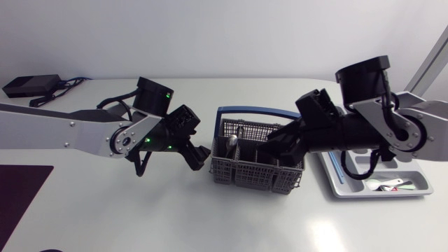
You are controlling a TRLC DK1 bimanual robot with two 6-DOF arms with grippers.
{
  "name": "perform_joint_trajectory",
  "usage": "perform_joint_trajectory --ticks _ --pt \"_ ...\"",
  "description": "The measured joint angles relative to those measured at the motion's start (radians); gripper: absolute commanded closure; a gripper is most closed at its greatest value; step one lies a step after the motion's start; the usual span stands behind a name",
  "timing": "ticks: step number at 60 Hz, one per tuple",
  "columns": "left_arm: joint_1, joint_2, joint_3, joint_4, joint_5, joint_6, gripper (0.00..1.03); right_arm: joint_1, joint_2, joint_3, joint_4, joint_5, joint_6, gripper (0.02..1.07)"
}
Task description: Sort the cutlery from the basket into the organizer compartments.
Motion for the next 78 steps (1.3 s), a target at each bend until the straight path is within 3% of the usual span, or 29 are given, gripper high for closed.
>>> perform_joint_trajectory --ticks 10,34,41,78 --pt "0.0 -0.021 -0.019 0.0 0.003 0.0 0.09 0.086 0.114 0.027 0.048 0.046 0.046 0.38" --pt "0.022 -0.028 -0.051 0.031 0.03 0.0 0.09 0.307 0.07 -0.047 0.273 0.478 0.056 0.39" --pt "0.017 -0.027 -0.051 0.037 0.029 0.0 0.09 0.352 0.07 -0.077 0.323 0.557 0.057 0.39" --pt "-0.004 0.007 -0.078 0.102 0.044 -0.007 0.09 0.351 0.202 -0.056 0.41 0.584 0.169 0.39"
